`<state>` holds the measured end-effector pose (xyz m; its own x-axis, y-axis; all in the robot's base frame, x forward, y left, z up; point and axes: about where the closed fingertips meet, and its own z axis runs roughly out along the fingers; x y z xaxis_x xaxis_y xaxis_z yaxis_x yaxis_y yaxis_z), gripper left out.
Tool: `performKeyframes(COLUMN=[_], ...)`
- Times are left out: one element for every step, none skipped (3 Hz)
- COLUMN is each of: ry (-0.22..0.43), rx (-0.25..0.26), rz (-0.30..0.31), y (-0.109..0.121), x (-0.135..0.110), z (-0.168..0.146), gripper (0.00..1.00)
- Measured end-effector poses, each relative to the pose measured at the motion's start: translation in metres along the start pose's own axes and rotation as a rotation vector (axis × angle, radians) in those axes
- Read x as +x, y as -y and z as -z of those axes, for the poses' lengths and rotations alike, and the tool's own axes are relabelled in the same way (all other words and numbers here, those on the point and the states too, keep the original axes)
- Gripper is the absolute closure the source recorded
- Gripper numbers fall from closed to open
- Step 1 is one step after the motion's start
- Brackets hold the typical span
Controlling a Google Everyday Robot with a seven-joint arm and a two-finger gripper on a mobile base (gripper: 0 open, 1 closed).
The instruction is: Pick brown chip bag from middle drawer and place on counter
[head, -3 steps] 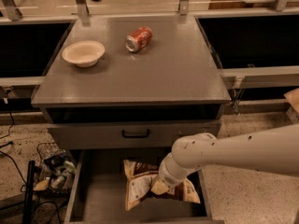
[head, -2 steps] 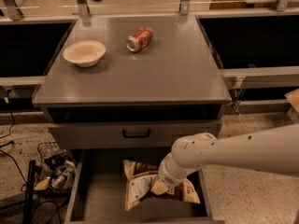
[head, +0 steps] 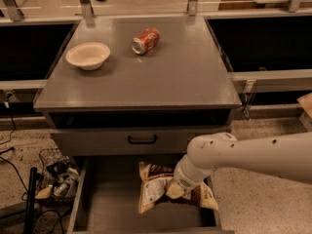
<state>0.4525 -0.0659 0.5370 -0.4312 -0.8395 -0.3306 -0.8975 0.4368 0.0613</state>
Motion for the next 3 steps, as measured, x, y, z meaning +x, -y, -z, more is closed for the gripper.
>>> performKeyframes(ry=[-0.017, -0.004, -0.004], rx=[0.099, 0.269, 0.269], rz=[-0.043, -0.122, -0.122], y=[0.009, 0.027, 0.027], x=[0.021, 0.042, 0.042], z=[0.047, 0.125, 0.125], gripper=[1.00, 1.00, 1.00])
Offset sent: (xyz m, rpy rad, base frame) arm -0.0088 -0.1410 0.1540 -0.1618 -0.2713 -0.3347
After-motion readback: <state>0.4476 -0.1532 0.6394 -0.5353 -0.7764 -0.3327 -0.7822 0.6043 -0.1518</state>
